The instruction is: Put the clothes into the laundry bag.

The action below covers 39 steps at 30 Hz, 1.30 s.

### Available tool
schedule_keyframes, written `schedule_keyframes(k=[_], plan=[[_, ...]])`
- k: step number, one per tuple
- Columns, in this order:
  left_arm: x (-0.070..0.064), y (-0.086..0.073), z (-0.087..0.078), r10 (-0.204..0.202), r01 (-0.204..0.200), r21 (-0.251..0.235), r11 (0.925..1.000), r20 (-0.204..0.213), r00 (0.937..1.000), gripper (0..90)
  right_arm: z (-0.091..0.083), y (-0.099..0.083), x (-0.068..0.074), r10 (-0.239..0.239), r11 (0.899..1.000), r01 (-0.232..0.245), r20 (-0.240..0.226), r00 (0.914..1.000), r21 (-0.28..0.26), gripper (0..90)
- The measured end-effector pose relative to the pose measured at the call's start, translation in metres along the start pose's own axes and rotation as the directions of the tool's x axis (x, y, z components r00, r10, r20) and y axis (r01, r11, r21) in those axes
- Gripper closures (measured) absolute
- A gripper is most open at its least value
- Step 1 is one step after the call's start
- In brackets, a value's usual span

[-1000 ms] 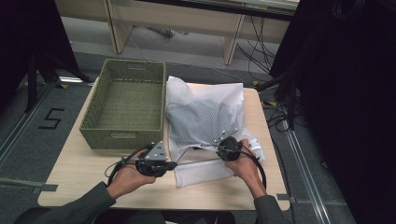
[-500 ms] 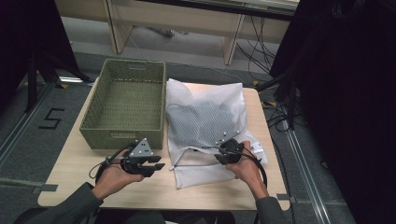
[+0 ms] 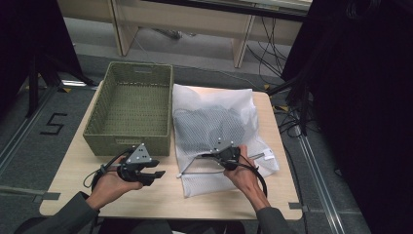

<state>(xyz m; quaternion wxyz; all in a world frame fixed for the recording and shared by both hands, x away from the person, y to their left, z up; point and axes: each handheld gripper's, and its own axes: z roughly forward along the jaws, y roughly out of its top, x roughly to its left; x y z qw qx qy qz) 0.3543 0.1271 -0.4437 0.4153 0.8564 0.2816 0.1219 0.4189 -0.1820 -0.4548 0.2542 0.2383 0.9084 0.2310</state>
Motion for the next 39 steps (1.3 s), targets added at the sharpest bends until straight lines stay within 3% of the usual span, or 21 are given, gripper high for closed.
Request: schedule_keyframes(k=[1, 2, 5, 6, 7, 8, 10, 12, 13, 14, 16, 18, 22, 23, 26, 28, 34, 36, 37, 38, 39], plan=[[0.000, 0.000, 0.000, 0.002, -0.002, 0.002, 1.0000, 0.000, 1.0000, 56.4, -0.002, 0.001, -0.003, -0.022, 1.000, 0.022, -0.023, 0.9995, 0.003, 90.0], [0.000, 0.000, 0.000, 0.004, -0.004, 0.006, 1.0000, -0.002, 1.0000, 56.4, -0.007, 0.001, 0.000, 0.017, 1.000, -0.017, -0.032, 0.9993, 0.005, 90.0], [0.000, 0.000, 0.002, 0.006, -0.006, 0.007, 1.0000, 0.006, 1.0000, 56.4, -0.019, 0.003, 0.001, -0.022, 1.000, 0.022, -0.101, 0.9946, 0.000, 90.0], [0.001, 0.000, 0.002, 0.020, -0.020, 0.015, 0.9997, 0.003, 0.9998, 56.4, -0.020, 0.002, 0.005, -0.011, 1.000, 0.013, -0.104, 0.9945, 0.016, 90.0], [0.000, 0.000, 0.003, 0.018, -0.018, 0.020, 0.9996, 0.004, 0.9998, 56.4, -0.016, 0.001, 0.004, -0.024, 0.998, 0.032, -0.154, 0.9878, 0.046, 90.0], [0.000, -0.001, 0.004, 0.015, -0.015, 0.019, 0.9997, 0.010, 0.9998, 56.4, -0.009, -0.002, 0.008, -0.002, 0.995, 0.019, -0.175, 0.9845, 0.095, 90.0], [-0.001, -0.001, 0.004, 0.013, -0.013, 0.028, 0.9995, 0.010, 0.9999, 56.3, 0.009, -0.010, 0.012, -0.005, 0.985, 0.039, -0.203, 0.9792, 0.166, 90.0], [-0.001, -0.002, 0.004, 0.005, -0.005, 0.029, 0.9996, 0.012, 0.9999, 56.1, 0.018, -0.013, 0.012, 0.012, 0.981, 0.029, -0.212, 0.9773, 0.194, 90.0], [0.001, -0.002, 0.003, 0.022, -0.022, 0.031, 0.9993, 0.009, 0.9997, 56.0, 0.018, -0.012, 0.011, 0.025, 0.982, 0.015, -0.209, 0.9777, 0.190, 90.0], [0.001, -0.002, 0.004, -0.004, 0.004, 0.028, 0.9996, 0.010, 0.9999, 55.6, 0.015, -0.011, 0.011, 0.050, 0.983, -0.012, -0.203, 0.9779, 0.183, 88.4], [0.003, -0.003, 0.004, -0.011, 0.011, 0.026, 0.9996, 0.005, 0.9999, 54.7, 0.009, -0.010, 0.010, 0.081, 0.986, -0.047, -0.214, 0.9735, 0.161, 79.7], [0.003, -0.003, 0.003, 0.007, -0.007, 0.027, 0.9996, -0.004, 1.0000, 52.8, 0.005, -0.010, 0.009, 0.083, 0.990, -0.056, -0.212, 0.9737, 0.131, 67.3], [0.003, -0.003, 0.002, -0.019, 0.019, 0.015, 0.9997, -0.021, 0.9996, 45.9, -0.012, -0.006, 0.007, 0.089, 0.996, -0.086, -0.181, 0.9794, 0.025, 56.3], [0.004, -0.003, 0.002, -0.001, 0.002, 0.020, 0.9998, -0.027, 0.9996, 44.7, -0.018, -0.004, 0.009, 0.117, 0.993, -0.120, -0.157, 0.9807, -0.006, 55.7], [0.005, -0.004, 0.001, -0.024, 0.025, 0.025, 0.9994, -0.041, 0.9989, 41.6, -0.029, 0.001, 0.008, 0.123, 0.982, -0.146, -0.177, 0.9764, -0.122, 57.7], [0.006, -0.004, 0.001, -0.023, 0.024, 0.023, 0.9994, -0.043, 0.9988, 41.1, -0.028, 0.004, 0.010, 0.127, 0.976, -0.154, -0.175, 0.9763, -0.154, 60.8], [0.005, -0.004, 0.003, -0.014, 0.015, 0.029, 0.9995, -0.033, 0.9994, 40.1, 0.002, 0.015, 0.021, 0.099, 0.985, -0.126, -0.217, 0.9712, -0.117, 64.1], [0.005, -0.004, 0.003, -0.017, 0.019, 0.036, 0.9992, -0.036, 0.9992, 40.0, 0.012, 0.019, 0.025, 0.027, 0.990, -0.055, -0.217, 0.9758, -0.128, 64.8], [0.006, -0.005, 0.003, -0.013, 0.014, 0.035, 0.9993, -0.036, 0.9993, 39.9, 0.015, 0.021, 0.027, 0.017, 0.992, -0.042, -0.210, 0.9775, -0.115, 66.0], [0.006, -0.005, 0.003, -0.016, 0.018, 0.039, 0.9991, -0.036, 0.9992, 39.7, 0.017, 0.022, 0.030, 0.051, 0.995, -0.069, -0.207, 0.9771, -0.079, 67.0], [0.005, -0.005, 0.003, -0.018, 0.020, 0.040, 0.9990, -0.037, 0.9992, 39.6, 0.022, 0.023, 0.030, 0.023, 0.996, -0.038, -0.186, 0.9823, -0.076, 71.4]])
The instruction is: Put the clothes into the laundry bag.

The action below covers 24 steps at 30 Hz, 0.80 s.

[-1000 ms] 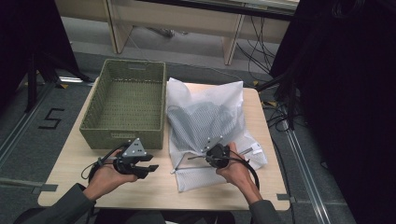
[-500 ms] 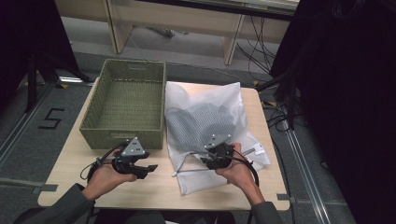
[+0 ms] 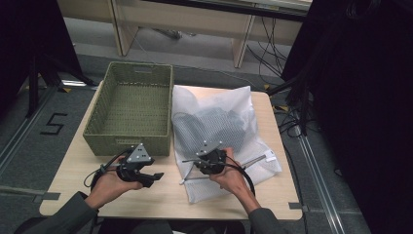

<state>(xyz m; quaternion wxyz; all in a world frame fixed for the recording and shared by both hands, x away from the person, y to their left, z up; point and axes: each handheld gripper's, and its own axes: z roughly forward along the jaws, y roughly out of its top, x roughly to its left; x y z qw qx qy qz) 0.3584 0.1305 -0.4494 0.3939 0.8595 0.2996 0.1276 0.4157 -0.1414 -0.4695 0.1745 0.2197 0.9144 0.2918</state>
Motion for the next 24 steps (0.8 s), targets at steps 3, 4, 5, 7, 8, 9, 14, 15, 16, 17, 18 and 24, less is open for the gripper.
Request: schedule_keyframes(k=[3, 4, 5, 7, 8, 9, 14, 15, 16, 17, 18, 24], plan=[[0.000, 0.000, 0.000, 0.007, -0.007, 0.003, 1.0000, 0.005, 1.0000, 39.6, 0.003, 0.000, 0.000, -0.051, 0.998, 0.052, -0.009, 0.9986, 0.036, 90.0], [0.000, 0.000, 0.000, 0.007, -0.007, 0.004, 1.0000, 0.007, 1.0000, 39.5, 0.002, 0.001, -0.001, -0.100, 0.994, 0.102, -0.028, 0.9946, 0.044, 90.0], [0.000, 0.000, 0.000, 0.006, -0.006, 0.005, 1.0000, 0.009, 0.9999, 39.6, 0.001, 0.001, 0.002, -0.089, 0.994, 0.091, -0.037, 0.9953, 0.062, 90.0], [0.000, -0.001, 0.001, 0.006, -0.006, 0.013, 0.9999, 0.005, 1.0000, 39.6, 0.002, 0.000, 0.004, -0.093, 0.989, 0.101, -0.074, 0.9929, 0.107, 90.0], [0.000, -0.001, 0.001, 0.006, -0.006, 0.014, 0.9999, 0.004, 1.0000, 39.6, 0.006, -0.001, 0.004, -0.094, 0.986, 0.104, -0.083, 0.9921, 0.129, 90.0], [0.000, -0.001, 0.001, 0.006, -0.006, 0.012, 0.9999, 0.006, 1.0000, 39.6, 0.010, -0.004, 0.004, -0.095, 0.984, 0.106, -0.078, 0.9924, 0.143, 90.0], [0.000, -0.001, 0.002, -0.002, 0.002, 0.014, 0.9999, 0.009, 1.0000, 39.6, 0.015, -0.008, 0.004, -0.059, 0.985, 0.074, -0.098, 0.9934, 0.154, 85.0], [0.001, -0.001, 0.001, 0.013, -0.013, 0.018, 0.9998, 0.010, 0.9999, 39.6, 0.013, -0.007, 0.003, -0.042, 0.989, 0.054, -0.087, 0.9953, 0.137, 81.3], [0.000, -0.001, 0.001, 0.007, -0.007, 0.013, 0.9999, 0.007, 0.9999, 39.6, 0.008, -0.005, 0.000, -0.023, 0.993, 0.033, -0.082, 0.9963, 0.118, 77.3], [0.000, -0.001, 0.001, 0.007, -0.007, 0.012, 0.9999, 0.007, 1.0000, 39.5, 0.003, -0.004, -0.001, 0.025, 0.995, -0.017, -0.080, 0.9965, 0.095, 73.3], [0.001, -0.001, 0.000, 0.006, -0.006, 0.008, 1.0000, 0.010, 0.9999, 39.4, -0.003, -0.004, -0.005, 0.036, 0.998, -0.032, -0.068, 0.9970, 0.055, 70.1], [0.002, 0.000, -0.003, -0.009, 0.009, -0.017, 0.9998, -0.010, 0.9999, 37.5, -0.046, -0.015, -0.031, 0.224, 0.962, -0.231, -0.060, 0.9726, -0.146, 54.2]])
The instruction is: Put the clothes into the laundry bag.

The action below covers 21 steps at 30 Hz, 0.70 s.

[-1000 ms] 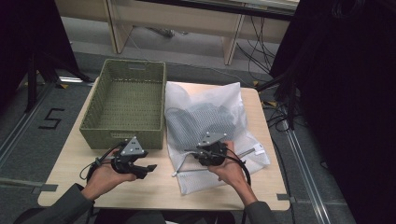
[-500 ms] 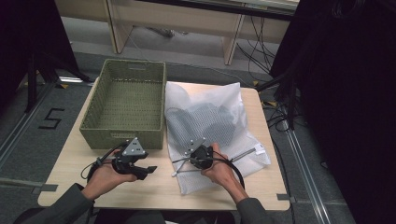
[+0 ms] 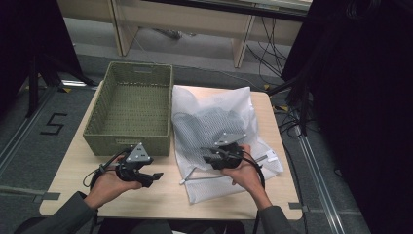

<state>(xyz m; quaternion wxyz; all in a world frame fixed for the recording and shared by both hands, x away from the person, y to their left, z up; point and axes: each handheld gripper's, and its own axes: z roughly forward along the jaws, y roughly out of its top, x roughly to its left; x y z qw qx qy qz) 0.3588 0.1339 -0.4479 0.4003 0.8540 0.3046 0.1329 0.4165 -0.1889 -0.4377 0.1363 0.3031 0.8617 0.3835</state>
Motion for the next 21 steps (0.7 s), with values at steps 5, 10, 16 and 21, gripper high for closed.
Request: schedule_keyframes(k=[5, 10, 16, 21], plan=[[0.004, 0.001, -0.008, -0.018, 0.017, -0.053, 0.9985, -0.018, 0.9997, 35.0, -0.027, -0.011, -0.018, 0.144, 0.987, -0.136, 0.095, 0.9851, -0.087, 45.5], [0.008, -0.001, -0.018, -0.057, 0.053, -0.104, 0.9932, -0.038, 0.9977, 33.8, -0.048, -0.024, -0.026, 0.182, 0.976, -0.160, 0.147, 0.9724, -0.150, 42.6], [0.012, -0.006, -0.028, -0.078, 0.072, -0.126, 0.9894, -0.050, 0.9956, 31.3, -0.066, -0.043, -0.024, 0.236, 0.964, -0.208, 0.171, 0.9567, -0.167, 39.6], [0.013, -0.008, -0.032, -0.089, 0.080, -0.128, 0.9886, -0.067, 0.9938, 30.9, -0.074, -0.057, -0.022, 0.279, 0.956, -0.255, 0.186, 0.9421, -0.143, 38.2]])
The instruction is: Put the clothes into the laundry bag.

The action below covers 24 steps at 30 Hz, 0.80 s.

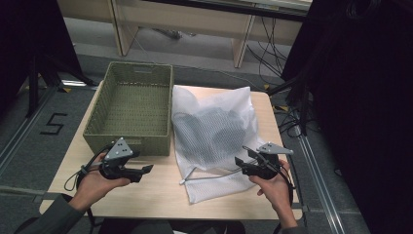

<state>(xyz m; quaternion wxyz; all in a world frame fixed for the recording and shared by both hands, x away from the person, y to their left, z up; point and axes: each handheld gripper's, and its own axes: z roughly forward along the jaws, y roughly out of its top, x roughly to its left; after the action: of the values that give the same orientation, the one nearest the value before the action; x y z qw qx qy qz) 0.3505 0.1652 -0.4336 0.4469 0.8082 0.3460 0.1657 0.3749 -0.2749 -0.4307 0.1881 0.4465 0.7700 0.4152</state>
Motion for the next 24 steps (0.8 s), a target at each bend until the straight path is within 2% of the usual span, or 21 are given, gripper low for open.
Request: schedule_keyframes(k=[1, 2, 4, 5, 8, 9, 10, 11, 13, 14, 17, 18, 21, 22, 23, 24], plan=[[0.001, 0.000, -0.001, 0.011, -0.011, 0.009, 0.9999, 0.000, 0.9999, 30.8, -0.002, -0.002, 0.000, 0.013, 1.000, -0.013, 0.000, 0.9999, 0.012, 37.9], [0.001, -0.001, -0.001, 0.000, 0.000, 0.001, 1.0000, 0.006, 1.0000, 30.8, -0.004, -0.003, -0.001, 0.021, 1.000, -0.021, 0.004, 0.9998, 0.015, 37.8], [0.002, -0.001, -0.003, 0.000, 0.000, -0.002, 1.0000, -0.005, 1.0000, 30.5, -0.006, -0.007, -0.003, 0.009, 1.000, -0.009, 0.012, 0.9999, 0.011, 37.5], [0.002, -0.002, -0.004, -0.005, 0.005, -0.004, 1.0000, -0.001, 1.0000, 30.5, -0.008, -0.008, -0.003, 0.022, 0.999, -0.023, 0.013, 0.9997, 0.027, 37.5], [0.003, -0.004, -0.006, -0.013, 0.013, -0.012, 0.9998, -0.015, 0.9998, 30.1, -0.011, -0.012, -0.004, 0.014, 0.999, -0.014, 0.022, 0.9997, 0.033, 37.2], [0.003, -0.004, -0.007, -0.014, 0.014, -0.017, 0.9998, -0.017, 0.9997, 30.0, -0.013, -0.014, -0.001, 0.042, 0.998, -0.043, 0.024, 0.9988, 0.035, 36.9], [0.004, -0.005, -0.009, -0.015, 0.015, -0.011, 0.9998, -0.013, 0.9998, 29.8, -0.014, -0.015, -0.002, 0.023, 0.999, -0.024, 0.032, 0.9992, 0.025, 36.5], [0.004, -0.006, -0.010, -0.018, 0.018, -0.015, 0.9997, -0.021, 0.9996, 29.6, -0.016, -0.016, -0.001, 0.034, 0.999, -0.036, 0.038, 0.9987, 0.034, 36.3], [0.005, -0.007, -0.013, -0.021, 0.020, -0.014, 0.9997, -0.027, 0.9994, 29.0, -0.018, -0.020, -0.002, 0.021, 0.999, -0.022, 0.042, 0.9989, 0.024, 35.8], [0.006, -0.008, -0.014, -0.009, 0.009, -0.005, 0.9999, -0.028, 0.9996, 28.7, -0.021, -0.021, 0.000, 0.051, 0.998, -0.053, 0.039, 0.9980, 0.046, 35.7], [0.006, -0.010, -0.016, -0.017, 0.016, -0.023, 0.9996, -0.032, 0.9993, 28.0, -0.024, -0.027, 0.002, 0.038, 0.998, -0.040, 0.042, 0.9984, 0.052, 35.0], [0.006, -0.011, -0.017, -0.023, 0.022, -0.021, 0.9995, -0.036, 0.9991, 27.1, -0.025, -0.028, 0.003, 0.041, 0.997, -0.043, 0.034, 0.9986, 0.061, 34.9], [0.005, -0.014, -0.021, -0.007, 0.007, -0.005, 1.0000, -0.047, 0.9989, 26.0, -0.027, -0.034, 0.007, 0.021, 0.998, -0.024, 0.041, 0.9989, 0.062, 34.2], [0.003, -0.015, -0.022, -0.013, 0.012, -0.015, 0.9998, -0.052, 0.9986, 25.4, -0.029, -0.036, 0.009, 0.023, 0.997, -0.025, 0.033, 0.9992, 0.078, 34.0], [0.002, -0.016, -0.023, -0.015, 0.014, -0.015, 0.9998, -0.058, 0.9982, 24.8, -0.031, -0.038, 0.014, 0.049, 0.994, -0.052, 0.038, 0.9981, 0.093, 33.5], [0.001, -0.017, -0.024, -0.013, 0.013, -0.012, 0.9998, -0.052, 0.9986, 23.7, -0.032, -0.040, 0.014, 0.023, 0.995, -0.026, 0.033, 0.9992, 0.094, 32.8]])
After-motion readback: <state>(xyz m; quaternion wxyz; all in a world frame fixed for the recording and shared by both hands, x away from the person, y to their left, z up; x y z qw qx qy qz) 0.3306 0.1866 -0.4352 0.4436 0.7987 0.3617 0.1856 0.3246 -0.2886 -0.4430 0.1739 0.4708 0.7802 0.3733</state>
